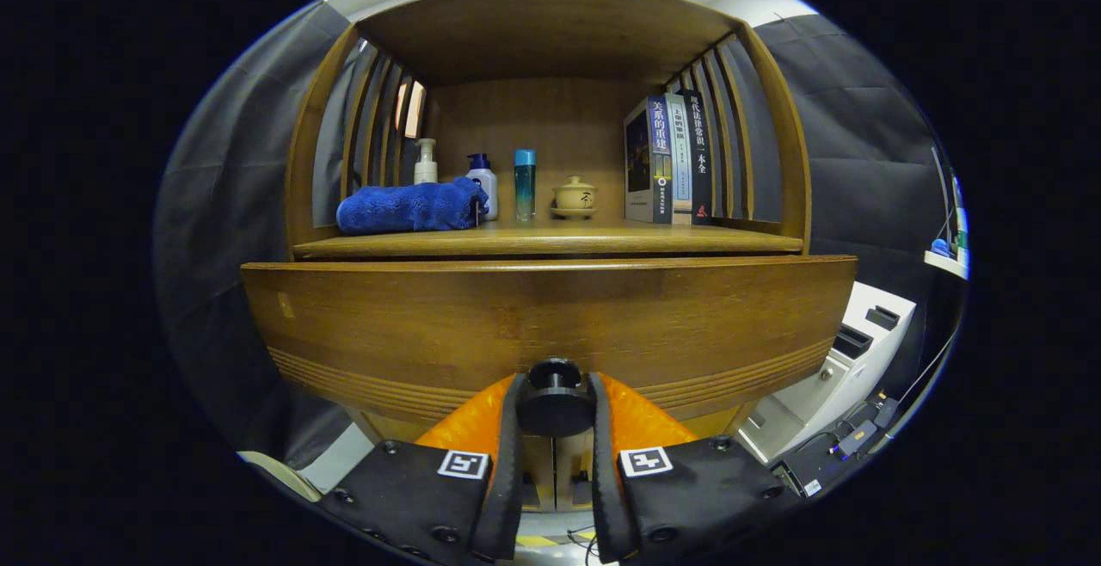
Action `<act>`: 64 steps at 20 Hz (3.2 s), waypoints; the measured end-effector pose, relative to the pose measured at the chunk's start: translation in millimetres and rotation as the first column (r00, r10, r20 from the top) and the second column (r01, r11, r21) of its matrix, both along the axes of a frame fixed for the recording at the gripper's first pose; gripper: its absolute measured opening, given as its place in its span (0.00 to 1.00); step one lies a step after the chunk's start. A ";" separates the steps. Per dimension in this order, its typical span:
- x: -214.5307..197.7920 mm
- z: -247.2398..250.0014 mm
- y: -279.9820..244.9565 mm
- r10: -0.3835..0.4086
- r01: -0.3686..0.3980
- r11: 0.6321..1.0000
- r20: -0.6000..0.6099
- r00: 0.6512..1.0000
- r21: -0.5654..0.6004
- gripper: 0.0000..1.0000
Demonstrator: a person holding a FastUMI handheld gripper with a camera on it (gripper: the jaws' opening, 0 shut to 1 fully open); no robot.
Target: Pull open the drawer, take out the items inside it, and place them on the countertop above the cabinet.
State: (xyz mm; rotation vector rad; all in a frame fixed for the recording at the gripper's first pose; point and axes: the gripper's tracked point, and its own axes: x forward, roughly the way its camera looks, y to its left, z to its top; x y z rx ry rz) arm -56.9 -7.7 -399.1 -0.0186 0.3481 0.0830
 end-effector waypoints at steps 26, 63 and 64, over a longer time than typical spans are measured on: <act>-89.5 8.9 -5.8 -0.003 0.003 0.999 -0.002 1.000 -0.032 0.34; -107.5 95.6 -11.8 0.020 -0.024 0.999 -0.115 0.993 -0.038 0.75; -104.2 104.7 -12.4 0.023 -0.027 0.999 -0.110 0.994 -0.033 0.77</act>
